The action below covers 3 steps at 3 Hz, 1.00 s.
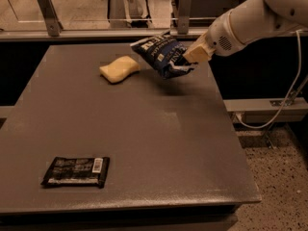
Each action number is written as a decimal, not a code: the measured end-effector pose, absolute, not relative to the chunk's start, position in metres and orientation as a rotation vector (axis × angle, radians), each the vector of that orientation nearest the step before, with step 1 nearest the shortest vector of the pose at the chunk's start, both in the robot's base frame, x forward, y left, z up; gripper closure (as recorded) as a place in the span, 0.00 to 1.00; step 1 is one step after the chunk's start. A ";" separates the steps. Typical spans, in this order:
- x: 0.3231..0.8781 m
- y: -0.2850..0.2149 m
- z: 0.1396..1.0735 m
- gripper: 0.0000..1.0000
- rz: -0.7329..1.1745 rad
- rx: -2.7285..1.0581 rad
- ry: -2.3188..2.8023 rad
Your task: Move blue chip bag near sponge
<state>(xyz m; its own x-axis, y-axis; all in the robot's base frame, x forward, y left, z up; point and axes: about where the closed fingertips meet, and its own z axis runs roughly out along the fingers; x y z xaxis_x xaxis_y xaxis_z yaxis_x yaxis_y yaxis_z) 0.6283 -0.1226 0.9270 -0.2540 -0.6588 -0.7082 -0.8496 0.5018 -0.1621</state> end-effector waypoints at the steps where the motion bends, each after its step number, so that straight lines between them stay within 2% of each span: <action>1: 0.647 -0.108 0.920 1.00 0.279 -1.225 2.005; 3: 0.674 -0.114 0.910 1.00 0.186 -1.094 2.081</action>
Offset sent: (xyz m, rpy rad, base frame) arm 0.0558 0.0161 -0.0117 -0.0706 -0.0498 -0.1186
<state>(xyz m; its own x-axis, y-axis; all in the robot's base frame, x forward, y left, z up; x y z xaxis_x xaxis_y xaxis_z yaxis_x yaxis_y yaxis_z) 0.6739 -0.1138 0.9104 -0.3405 -0.6439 -0.6851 -0.7552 0.6214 -0.2087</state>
